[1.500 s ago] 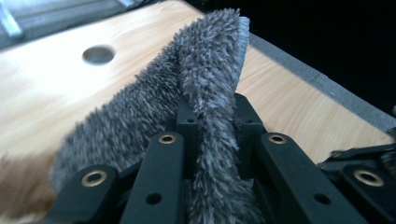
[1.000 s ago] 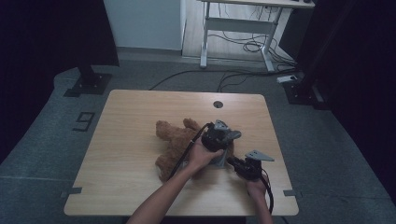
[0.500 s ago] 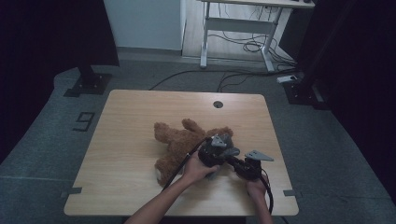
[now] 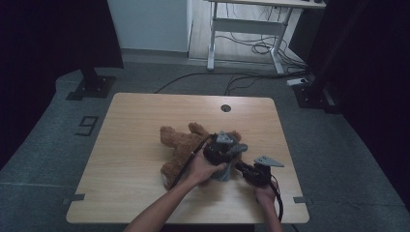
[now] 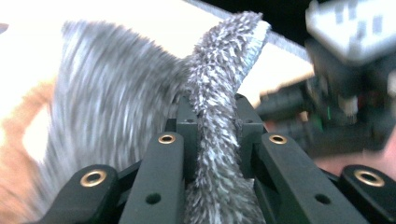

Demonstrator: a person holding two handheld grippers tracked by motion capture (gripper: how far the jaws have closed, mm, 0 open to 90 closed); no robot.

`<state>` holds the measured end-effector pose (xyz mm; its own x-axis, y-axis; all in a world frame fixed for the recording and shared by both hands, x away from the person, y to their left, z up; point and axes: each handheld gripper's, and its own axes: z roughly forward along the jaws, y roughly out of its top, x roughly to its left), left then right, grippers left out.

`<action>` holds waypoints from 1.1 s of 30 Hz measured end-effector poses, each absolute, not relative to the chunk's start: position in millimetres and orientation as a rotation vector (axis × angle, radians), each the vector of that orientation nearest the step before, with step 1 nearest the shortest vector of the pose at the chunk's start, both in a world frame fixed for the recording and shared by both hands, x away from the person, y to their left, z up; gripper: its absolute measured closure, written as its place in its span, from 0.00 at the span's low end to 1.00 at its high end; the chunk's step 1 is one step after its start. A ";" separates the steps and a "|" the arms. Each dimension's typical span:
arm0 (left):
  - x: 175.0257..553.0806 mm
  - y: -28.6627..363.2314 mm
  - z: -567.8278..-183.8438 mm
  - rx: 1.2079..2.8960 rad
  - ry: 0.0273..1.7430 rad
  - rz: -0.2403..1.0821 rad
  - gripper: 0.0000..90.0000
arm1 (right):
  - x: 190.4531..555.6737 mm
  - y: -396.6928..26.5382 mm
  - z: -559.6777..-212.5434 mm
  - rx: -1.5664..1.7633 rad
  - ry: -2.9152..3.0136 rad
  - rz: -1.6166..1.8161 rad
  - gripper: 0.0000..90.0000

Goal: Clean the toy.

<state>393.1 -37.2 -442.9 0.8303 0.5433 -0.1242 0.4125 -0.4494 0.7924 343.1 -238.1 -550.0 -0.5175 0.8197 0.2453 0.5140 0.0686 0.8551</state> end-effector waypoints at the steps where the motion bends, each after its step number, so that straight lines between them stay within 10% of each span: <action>1: 406.6 -37.3 -433.5 2.080 0.719 0.193 0.85 | 343.3 -238.8 -550.4 1.337 2.049 1.431 0.89; 12: 454.4 -42.0 -438.8 2.053 0.866 0.141 0.85 | 345.1 -239.5 -551.2 1.341 2.043 1.446 0.89; 33: 430.0 -74.9 -455.9 2.212 0.750 0.252 0.86 | 346.2 -236.5 -551.3 1.346 2.074 1.402 0.90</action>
